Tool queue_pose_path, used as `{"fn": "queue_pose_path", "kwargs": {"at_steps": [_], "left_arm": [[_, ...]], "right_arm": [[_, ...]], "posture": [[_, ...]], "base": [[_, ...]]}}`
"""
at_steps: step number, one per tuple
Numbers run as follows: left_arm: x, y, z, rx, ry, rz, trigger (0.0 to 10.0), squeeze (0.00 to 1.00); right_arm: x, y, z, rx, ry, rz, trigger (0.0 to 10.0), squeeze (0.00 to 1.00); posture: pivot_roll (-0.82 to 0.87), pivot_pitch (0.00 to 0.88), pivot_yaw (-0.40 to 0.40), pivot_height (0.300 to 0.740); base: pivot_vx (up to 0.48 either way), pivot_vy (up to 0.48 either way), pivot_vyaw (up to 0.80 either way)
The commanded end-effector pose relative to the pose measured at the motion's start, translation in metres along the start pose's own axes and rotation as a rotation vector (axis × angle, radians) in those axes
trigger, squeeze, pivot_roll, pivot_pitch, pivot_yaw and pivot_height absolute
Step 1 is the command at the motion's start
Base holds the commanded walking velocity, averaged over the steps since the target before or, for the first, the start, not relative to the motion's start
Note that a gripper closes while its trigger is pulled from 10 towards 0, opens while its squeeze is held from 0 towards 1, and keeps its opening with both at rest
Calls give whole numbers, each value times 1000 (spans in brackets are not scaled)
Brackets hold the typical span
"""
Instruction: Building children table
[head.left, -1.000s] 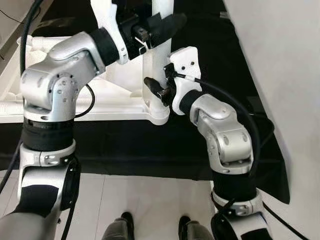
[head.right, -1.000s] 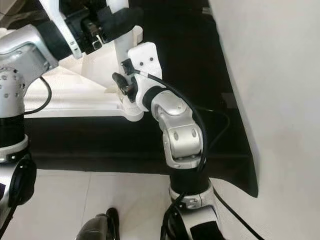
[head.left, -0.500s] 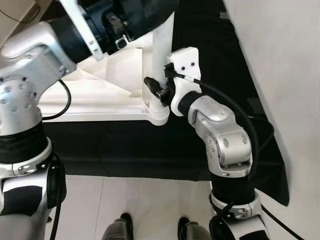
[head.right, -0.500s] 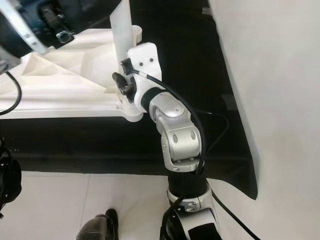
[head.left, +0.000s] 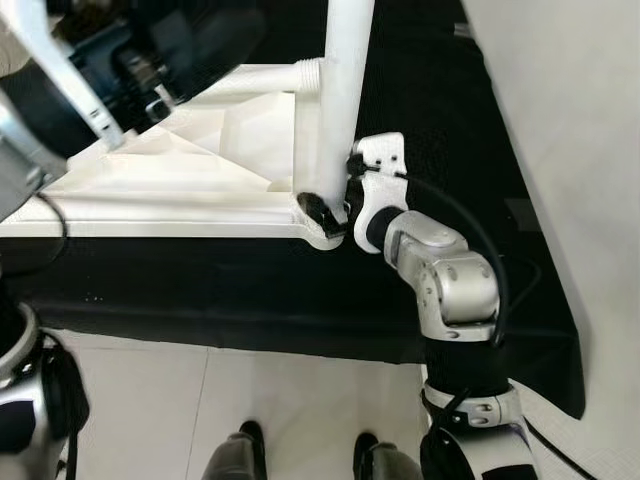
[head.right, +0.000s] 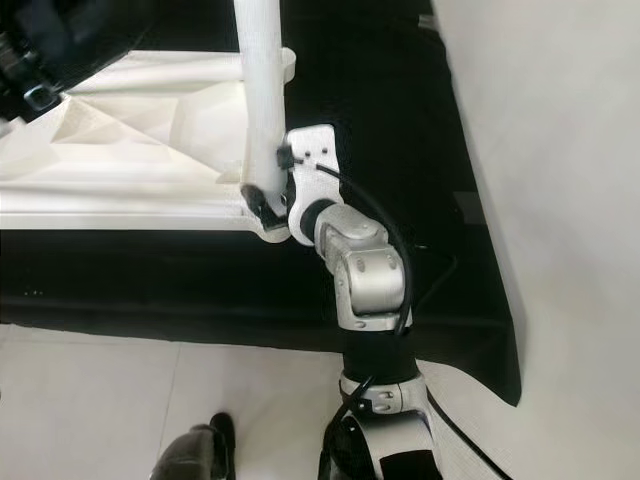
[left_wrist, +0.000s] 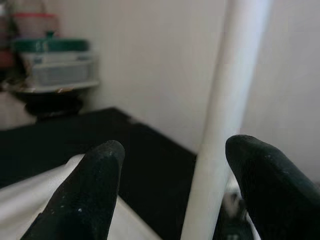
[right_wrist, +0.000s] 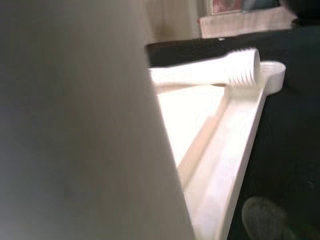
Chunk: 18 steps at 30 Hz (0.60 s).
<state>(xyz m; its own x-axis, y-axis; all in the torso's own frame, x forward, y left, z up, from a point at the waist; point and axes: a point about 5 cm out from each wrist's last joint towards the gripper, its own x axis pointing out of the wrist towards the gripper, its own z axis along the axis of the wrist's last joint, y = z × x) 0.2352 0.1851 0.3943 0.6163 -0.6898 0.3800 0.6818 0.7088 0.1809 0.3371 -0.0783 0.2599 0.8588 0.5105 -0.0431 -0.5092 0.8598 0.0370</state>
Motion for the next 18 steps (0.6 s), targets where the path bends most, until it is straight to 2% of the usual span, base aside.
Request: {"fn": "queue_pose_path", "kwargs": {"at_steps": [1,2,3,4,5,6,8,11,12,14,18], "left_arm": [[-8,-6,1,17,20,-20,10000,0],[-15,-10,-5,-3,46,-34,10000,0],[-15,-10,-5,-3,46,-34,10000,0],[-21,-15,-10,-21,70,-54,10000,0],[-28,-22,-18,-47,101,-75,10000,0],[-28,-22,-18,-47,101,-75,10000,0],[-41,-32,-37,-85,162,-62,10000,0],[-45,-36,-44,-93,185,-49,10000,0],[-49,-42,-60,-78,256,-10,10000,0],[-52,-55,-85,-74,332,33,10000,0],[-51,-72,-107,-98,393,53,10000,0]], "right_arm": [[-2,1,7,0,-51,58,10000,1000],[-4,2,11,-11,-71,129,10000,592],[-4,2,11,-11,-71,129,10000,592],[-6,4,14,-39,-79,194,10000,592],[-8,4,15,-67,-78,250,10000,0],[-8,4,15,-67,-78,250,10000,0],[-11,4,20,-140,-90,350,10000,0],[-11,3,21,-158,-93,374,10000,0],[-8,0,21,-164,-97,381,10000,0],[0,-1,22,-180,-105,384,10000,0],[10,1,23,-208,-121,415,10000,0]], "posture": [[53,237,-20,740],[52,236,-22,740],[52,236,-22,740],[54,235,-22,740],[57,233,-24,740],[57,233,-24,740],[66,226,-28,740],[68,226,-29,740],[77,219,-29,740],[72,217,-19,740],[78,218,-21,740]], "base": [[0,0,0],[0,0,0],[0,0,0],[0,0,0],[0,0,0],[0,0,0],[0,0,0],[0,0,0],[0,0,0],[0,0,0],[0,0,0]]}}
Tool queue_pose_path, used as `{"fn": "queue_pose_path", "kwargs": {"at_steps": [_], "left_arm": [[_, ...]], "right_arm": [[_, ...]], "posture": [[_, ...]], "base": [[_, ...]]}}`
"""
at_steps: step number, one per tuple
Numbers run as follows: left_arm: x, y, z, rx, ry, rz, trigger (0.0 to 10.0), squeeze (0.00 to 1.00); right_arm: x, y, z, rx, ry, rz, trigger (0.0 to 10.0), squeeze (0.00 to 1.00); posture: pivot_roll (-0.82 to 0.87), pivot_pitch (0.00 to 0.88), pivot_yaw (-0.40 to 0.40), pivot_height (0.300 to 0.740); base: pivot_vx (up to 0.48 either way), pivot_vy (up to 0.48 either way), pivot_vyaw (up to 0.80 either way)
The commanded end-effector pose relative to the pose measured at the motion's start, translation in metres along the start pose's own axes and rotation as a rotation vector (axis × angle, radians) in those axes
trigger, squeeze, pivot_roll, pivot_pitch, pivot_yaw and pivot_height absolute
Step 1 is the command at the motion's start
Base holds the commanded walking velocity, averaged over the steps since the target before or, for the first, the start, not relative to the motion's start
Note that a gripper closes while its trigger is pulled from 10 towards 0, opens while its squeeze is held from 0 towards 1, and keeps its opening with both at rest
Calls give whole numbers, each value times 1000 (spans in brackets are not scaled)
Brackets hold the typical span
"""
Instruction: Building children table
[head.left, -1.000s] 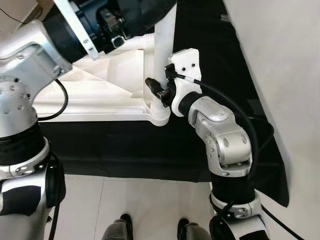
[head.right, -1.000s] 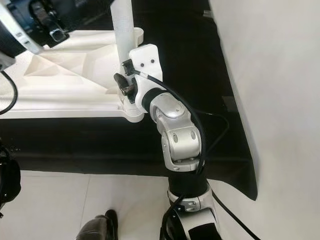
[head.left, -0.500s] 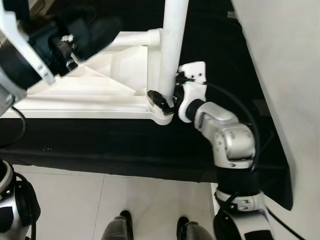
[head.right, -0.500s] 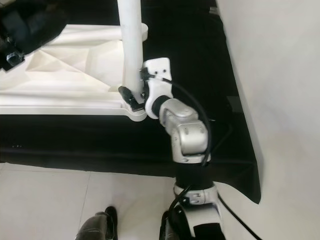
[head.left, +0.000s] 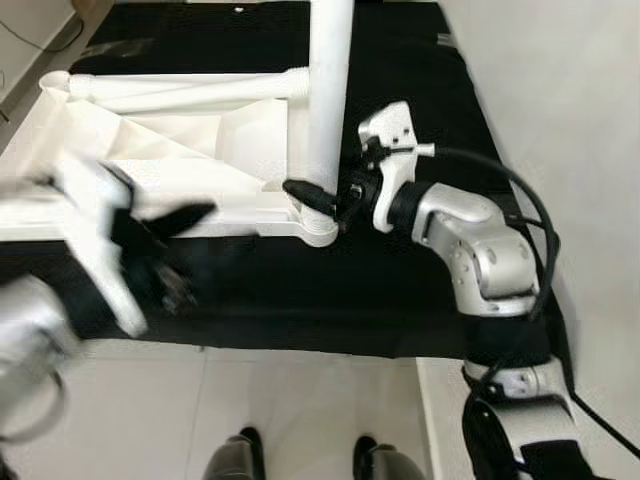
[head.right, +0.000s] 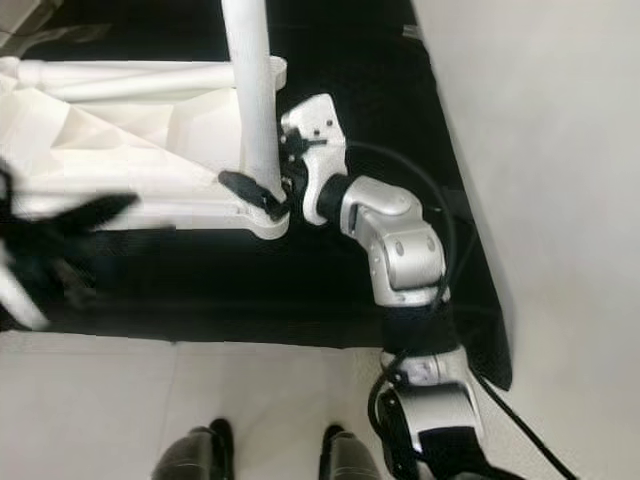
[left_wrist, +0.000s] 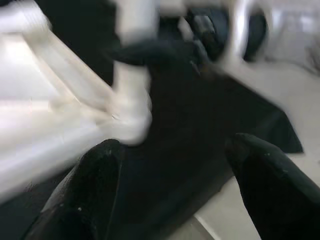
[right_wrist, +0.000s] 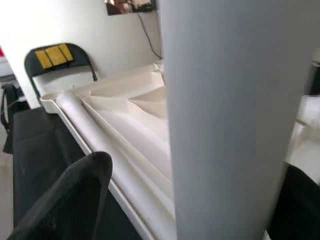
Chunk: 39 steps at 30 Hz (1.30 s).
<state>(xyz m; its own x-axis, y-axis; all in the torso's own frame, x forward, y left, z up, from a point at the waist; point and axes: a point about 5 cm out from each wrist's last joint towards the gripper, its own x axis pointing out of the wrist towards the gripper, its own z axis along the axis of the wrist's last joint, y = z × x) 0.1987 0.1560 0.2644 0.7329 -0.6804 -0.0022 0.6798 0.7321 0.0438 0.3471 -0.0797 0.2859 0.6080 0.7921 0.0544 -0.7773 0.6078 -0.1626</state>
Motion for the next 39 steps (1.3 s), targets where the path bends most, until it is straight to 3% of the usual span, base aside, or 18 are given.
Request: {"fn": "queue_pose_path", "kwargs": {"at_steps": [1,5,7,11,13,14,16,17,23,34,39], "left_arm": [[3,-8,-8,6,15,36,10000,0],[5,-15,-21,-12,58,66,10000,0],[7,-20,-37,-24,87,159,10000,0],[8,-27,-50,-2,91,233,10000,0],[12,-33,-66,96,118,337,10000,0],[12,-33,-66,96,118,337,10000,0],[14,-34,-74,201,131,455,10000,0],[14,-34,-74,201,131,455,10000,0],[-6,-22,-80,209,145,654,10000,0],[-7,-20,-91,199,162,698,10000,0],[-7,-21,-96,244,158,720,10000,0]], "right_arm": [[9,4,-2,-13,-12,59,10000,0],[14,1,-1,-18,-23,78,10000,0],[17,-5,-3,-25,-25,81,10000,0],[20,-8,-5,-26,-31,101,10000,0],[22,-7,-10,-29,-36,144,10000,0],[22,-7,-10,-29,-36,144,10000,0],[24,-5,-12,-27,-48,196,10000,0],[24,-5,-12,-27,-48,196,10000,0],[27,-6,-18,-9,-73,218,10000,0],[29,-6,-21,25,-108,189,10000,0],[29,-6,-24,34,-126,181,10000,0]], "posture": [[82,218,-20,740],[84,223,-18,740],[91,232,-16,740],[93,236,-15,740],[103,234,-13,740],[103,234,-13,740],[104,244,-13,740],[104,244,-13,740],[116,251,-3,740],[117,248,17,740],[120,242,25,740]], "base": [[0,0,0],[0,0,0],[0,0,0],[0,0,0],[0,0,0],[0,0,0],[0,0,0],[0,0,0],[0,0,0],[0,44,0],[0,0,0]]}}
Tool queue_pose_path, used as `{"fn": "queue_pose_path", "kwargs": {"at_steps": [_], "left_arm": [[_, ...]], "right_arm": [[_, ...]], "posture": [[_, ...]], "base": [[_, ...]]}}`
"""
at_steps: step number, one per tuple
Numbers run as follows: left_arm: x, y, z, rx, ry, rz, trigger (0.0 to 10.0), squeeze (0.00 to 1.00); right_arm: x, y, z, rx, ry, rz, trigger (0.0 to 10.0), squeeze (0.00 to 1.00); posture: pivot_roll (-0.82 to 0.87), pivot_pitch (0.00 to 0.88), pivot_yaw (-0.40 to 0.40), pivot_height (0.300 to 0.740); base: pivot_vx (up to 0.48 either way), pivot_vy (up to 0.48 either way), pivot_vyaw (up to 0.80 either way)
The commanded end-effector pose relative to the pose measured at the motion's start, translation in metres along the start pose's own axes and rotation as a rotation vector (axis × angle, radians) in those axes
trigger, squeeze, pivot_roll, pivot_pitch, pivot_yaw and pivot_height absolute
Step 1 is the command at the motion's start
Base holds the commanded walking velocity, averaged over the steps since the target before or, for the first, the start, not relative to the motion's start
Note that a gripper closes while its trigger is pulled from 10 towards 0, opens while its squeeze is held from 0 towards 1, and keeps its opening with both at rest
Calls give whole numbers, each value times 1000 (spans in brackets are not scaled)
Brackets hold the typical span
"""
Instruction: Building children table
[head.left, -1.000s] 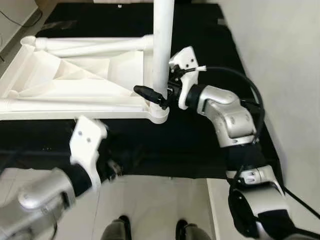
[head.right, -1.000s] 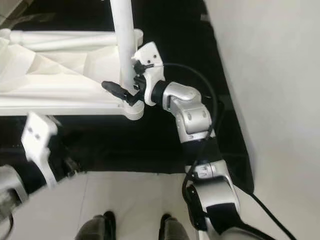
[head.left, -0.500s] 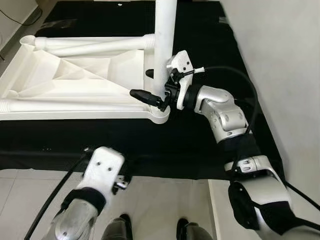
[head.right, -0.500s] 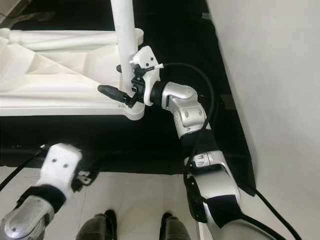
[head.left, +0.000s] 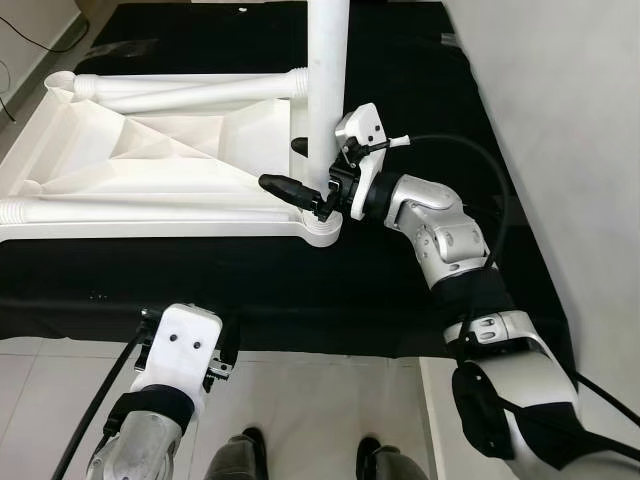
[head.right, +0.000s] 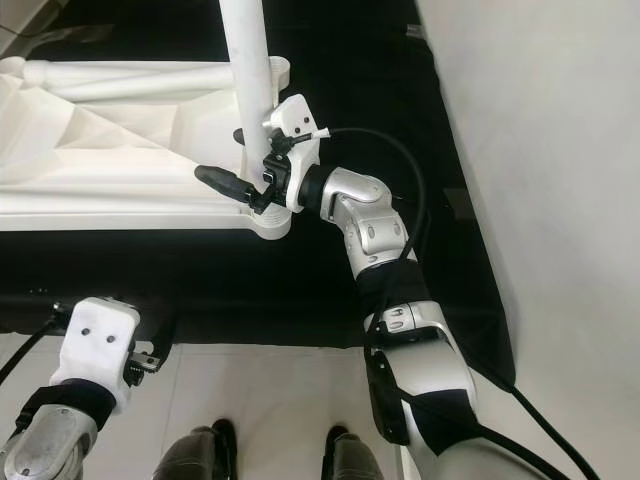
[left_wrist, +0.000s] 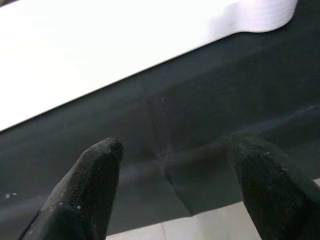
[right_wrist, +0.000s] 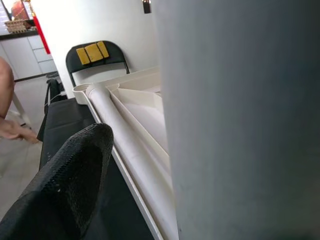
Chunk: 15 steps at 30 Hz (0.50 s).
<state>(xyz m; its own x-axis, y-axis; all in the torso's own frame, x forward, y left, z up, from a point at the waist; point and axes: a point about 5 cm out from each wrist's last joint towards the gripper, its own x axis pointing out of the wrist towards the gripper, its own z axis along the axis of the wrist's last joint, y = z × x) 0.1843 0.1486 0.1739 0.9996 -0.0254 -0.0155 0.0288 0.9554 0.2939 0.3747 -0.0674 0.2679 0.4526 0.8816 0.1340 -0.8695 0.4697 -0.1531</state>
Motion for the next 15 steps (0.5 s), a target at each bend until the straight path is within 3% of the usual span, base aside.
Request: {"fn": "queue_pose_path", "kwargs": {"at_steps": [1,15], "left_arm": [[-2,-2,-8,4,20,17,10000,0],[0,-2,-13,15,-11,22,10000,0]], "right_arm": [[4,5,-3,9,-25,13,10000,0],[2,8,-11,38,-43,-15,10000,0]], "posture": [[126,239,33,740],[164,237,46,740]], "base": [[0,0,0],[0,25,0]]}}
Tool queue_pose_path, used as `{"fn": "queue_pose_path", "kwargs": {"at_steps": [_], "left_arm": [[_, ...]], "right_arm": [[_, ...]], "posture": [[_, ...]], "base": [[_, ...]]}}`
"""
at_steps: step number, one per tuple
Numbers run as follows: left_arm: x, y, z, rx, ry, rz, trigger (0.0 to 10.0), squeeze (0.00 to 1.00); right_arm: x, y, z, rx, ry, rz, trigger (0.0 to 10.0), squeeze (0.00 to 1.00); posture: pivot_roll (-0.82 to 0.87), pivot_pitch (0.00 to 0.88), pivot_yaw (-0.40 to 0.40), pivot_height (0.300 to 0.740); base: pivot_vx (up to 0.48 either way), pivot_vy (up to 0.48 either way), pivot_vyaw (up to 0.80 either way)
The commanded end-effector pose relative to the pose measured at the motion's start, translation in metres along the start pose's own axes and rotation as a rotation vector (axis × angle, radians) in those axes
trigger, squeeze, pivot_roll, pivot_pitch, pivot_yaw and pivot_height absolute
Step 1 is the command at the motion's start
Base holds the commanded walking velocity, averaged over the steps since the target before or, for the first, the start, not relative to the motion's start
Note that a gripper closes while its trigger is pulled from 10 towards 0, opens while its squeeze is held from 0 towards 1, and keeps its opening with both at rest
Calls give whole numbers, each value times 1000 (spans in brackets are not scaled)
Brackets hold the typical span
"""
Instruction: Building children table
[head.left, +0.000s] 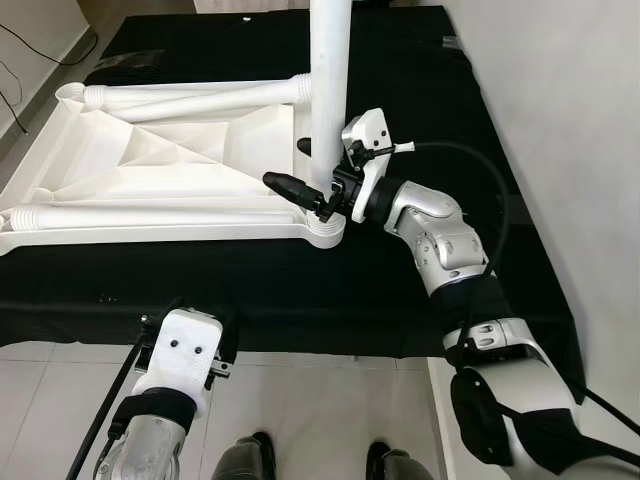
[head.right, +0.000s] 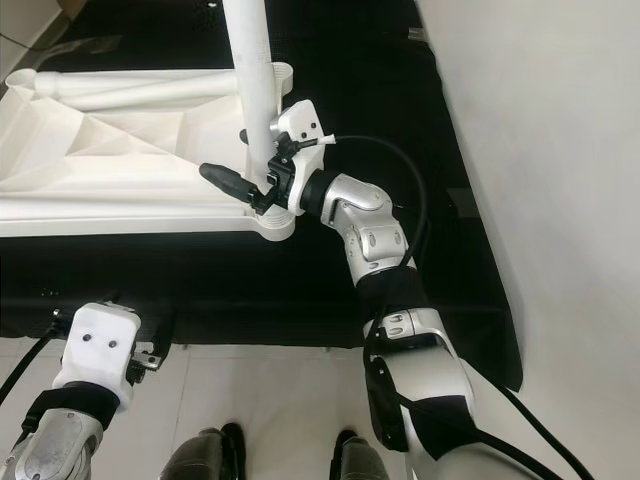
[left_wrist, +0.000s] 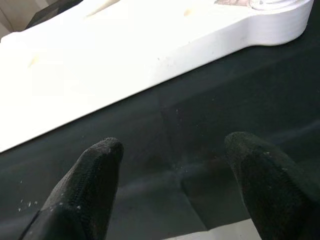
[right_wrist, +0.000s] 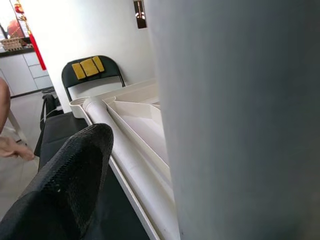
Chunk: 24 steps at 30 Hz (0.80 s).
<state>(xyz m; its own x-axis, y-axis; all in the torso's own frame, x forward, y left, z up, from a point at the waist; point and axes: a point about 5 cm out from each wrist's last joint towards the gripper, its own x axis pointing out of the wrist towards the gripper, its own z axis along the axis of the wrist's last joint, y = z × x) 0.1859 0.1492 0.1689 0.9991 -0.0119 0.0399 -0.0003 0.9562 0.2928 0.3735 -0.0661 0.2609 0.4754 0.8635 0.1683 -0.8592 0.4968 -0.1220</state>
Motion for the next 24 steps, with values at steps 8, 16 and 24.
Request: {"fn": "queue_pose_path", "kwargs": {"at_steps": [8,16,24], "left_arm": [[-3,0,-10,25,47,7,10000,0],[-2,2,-9,20,43,12,10000,0],[2,2,-12,17,49,-6,10000,0]], "right_arm": [[2,7,-7,34,-30,4,10000,0],[2,9,-7,49,-45,-9,10000,0],[-2,6,-7,42,-40,-22,10000,0]], "posture": [[175,238,46,740],[173,235,44,740],[170,234,39,740]], "base": [[0,480,0],[0,0,0],[0,0,0]]}}
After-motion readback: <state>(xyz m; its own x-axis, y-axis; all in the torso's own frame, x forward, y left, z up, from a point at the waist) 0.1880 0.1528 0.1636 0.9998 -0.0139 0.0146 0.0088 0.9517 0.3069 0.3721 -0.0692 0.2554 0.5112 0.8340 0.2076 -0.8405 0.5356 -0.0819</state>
